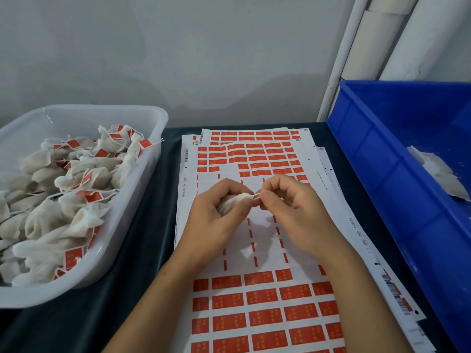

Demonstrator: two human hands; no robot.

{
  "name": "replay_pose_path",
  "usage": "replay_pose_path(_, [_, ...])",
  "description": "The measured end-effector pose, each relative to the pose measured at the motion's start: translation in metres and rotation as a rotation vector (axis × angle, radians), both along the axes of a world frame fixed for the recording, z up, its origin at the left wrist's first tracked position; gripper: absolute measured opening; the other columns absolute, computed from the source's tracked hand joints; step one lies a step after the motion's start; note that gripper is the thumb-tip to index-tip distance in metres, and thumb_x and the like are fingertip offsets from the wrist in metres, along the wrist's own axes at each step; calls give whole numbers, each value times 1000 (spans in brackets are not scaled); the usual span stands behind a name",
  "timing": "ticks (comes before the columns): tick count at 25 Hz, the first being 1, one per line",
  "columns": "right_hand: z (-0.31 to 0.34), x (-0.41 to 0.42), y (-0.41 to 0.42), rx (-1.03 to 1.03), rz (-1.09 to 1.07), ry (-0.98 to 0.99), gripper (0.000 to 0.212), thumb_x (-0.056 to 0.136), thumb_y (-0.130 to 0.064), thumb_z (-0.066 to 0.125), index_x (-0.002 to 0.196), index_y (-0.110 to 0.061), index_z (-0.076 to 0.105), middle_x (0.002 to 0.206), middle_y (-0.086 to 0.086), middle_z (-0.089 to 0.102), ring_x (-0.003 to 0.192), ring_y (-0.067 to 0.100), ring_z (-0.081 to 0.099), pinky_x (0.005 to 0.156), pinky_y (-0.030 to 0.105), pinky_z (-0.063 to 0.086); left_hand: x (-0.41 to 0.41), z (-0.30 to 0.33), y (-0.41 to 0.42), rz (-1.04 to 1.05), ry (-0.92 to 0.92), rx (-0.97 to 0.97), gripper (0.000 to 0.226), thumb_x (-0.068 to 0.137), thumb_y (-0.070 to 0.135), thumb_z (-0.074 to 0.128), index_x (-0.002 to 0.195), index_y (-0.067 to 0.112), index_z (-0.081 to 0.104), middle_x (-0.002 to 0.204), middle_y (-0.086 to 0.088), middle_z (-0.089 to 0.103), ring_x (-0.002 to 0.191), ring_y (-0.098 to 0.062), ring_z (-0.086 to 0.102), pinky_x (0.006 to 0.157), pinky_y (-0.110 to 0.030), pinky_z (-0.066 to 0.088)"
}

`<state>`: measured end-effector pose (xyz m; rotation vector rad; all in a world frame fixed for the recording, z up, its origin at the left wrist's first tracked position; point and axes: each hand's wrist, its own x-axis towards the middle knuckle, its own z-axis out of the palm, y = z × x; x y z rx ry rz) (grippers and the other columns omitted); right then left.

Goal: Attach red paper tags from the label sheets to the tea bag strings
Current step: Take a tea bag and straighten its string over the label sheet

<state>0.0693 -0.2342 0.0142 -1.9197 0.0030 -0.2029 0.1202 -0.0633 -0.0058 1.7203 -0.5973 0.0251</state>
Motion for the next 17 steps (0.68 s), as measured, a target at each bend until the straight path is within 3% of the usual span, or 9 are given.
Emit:
replay_pose_path(4, [-2,2,-1,-70,-41,-20,14,101,-23,61,91,-32,63,94,-15,68,92,7,67,79,24,60,3,-2,3,-4,36,51,6,93,36,65,93,36,71,91,13,72,92,-13,68,74,-12,52])
replay_pose_path(8, [-4,4,0,-54,-41,-7,15,99,-20,60,88,-29,60,85,-8,67,78,11,67,71,19,58,2,-3,4,-54,74,112,11,94,37,60,91,36,71,90,13,71,91,-14,67,73,-15,52])
replay_pose_path(10, [-3,5,-2,104,-9,76,15,97,-19,59,84,-25,63,79,-2,67,70,12,64,69,24,57,2,-3,4,-84,67,134,15,95,33,57,91,35,71,88,11,71,87,-16,66,72,-18,51])
replay_pose_path(14, [0,6,-3,627,31,223,39,102,-4,51,70,-15,71,75,9,58,65,13,53,60,26,50,1,-6,3,-103,56,180,19,95,34,52,94,34,71,87,8,69,82,-17,63,69,-26,53])
replay_pose_path(17, [1,7,-9,880,10,303,27,102,0,48,81,-3,65,73,8,55,62,12,47,53,25,45,-1,-6,1,-85,66,243,17,97,47,50,100,44,67,97,18,69,95,-9,65,74,-22,51])
